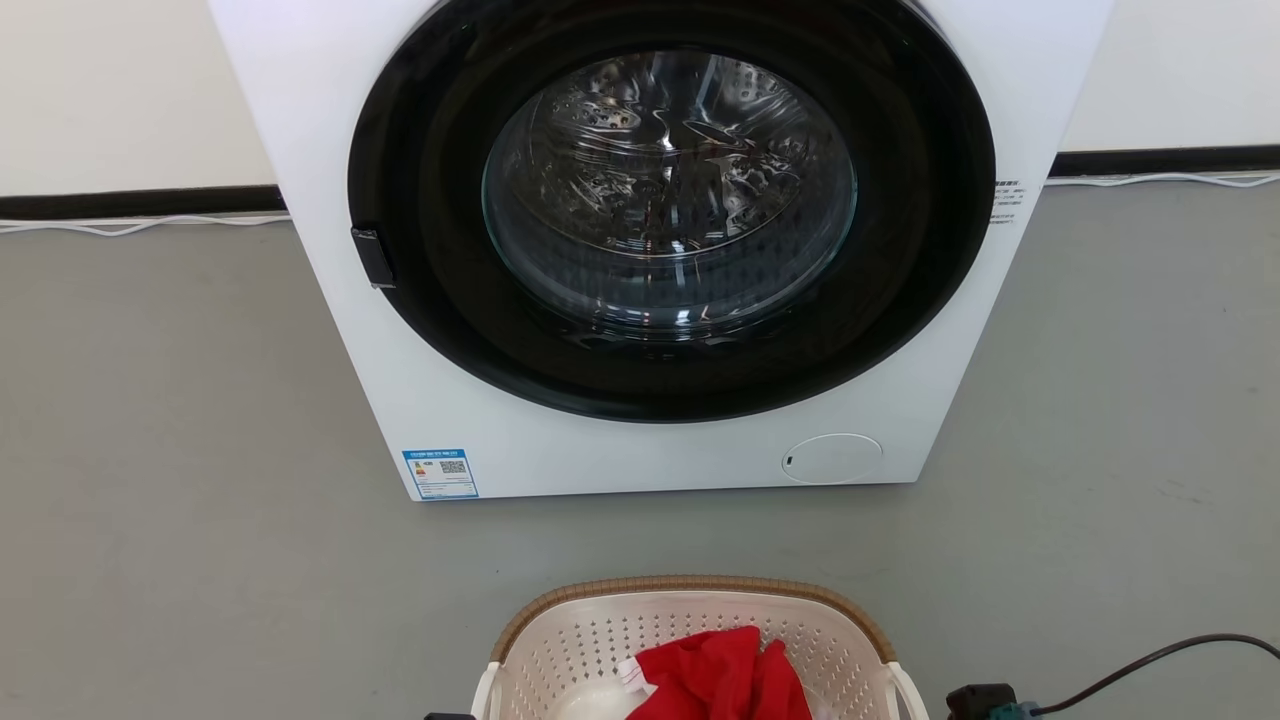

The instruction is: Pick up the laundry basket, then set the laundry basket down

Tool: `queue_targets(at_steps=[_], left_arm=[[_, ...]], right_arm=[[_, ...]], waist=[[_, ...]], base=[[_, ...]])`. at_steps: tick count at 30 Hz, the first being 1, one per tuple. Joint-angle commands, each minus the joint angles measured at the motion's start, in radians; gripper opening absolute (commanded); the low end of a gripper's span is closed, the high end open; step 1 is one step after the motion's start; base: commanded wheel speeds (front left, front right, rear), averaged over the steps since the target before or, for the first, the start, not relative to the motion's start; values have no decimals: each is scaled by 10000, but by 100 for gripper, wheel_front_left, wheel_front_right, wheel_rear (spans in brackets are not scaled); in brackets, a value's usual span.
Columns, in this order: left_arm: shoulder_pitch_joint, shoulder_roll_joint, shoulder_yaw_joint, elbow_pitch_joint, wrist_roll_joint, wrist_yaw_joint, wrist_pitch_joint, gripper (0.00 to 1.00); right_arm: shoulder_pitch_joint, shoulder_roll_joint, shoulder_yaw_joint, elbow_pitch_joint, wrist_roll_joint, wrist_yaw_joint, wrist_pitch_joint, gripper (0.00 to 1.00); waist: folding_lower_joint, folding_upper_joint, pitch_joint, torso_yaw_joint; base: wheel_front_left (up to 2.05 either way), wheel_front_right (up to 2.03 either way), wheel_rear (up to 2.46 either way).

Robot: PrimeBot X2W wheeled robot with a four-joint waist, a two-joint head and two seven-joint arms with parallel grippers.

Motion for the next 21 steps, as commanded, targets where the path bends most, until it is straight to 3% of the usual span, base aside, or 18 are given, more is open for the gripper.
queue_targets(at_steps=[1,21], left_arm=[[-280,350,153,74,-45,5,-172,0],[-882,350,-56,41,-208,82,-297,0]], right_arm=[[-150,-50,245,-4,0,73,-249,0],[-757,-50,462,43,265,73,-393,0]], waist=[[1,0,7,3],[1,0,490,0]], base=[[0,0,0],[0,0,0]])
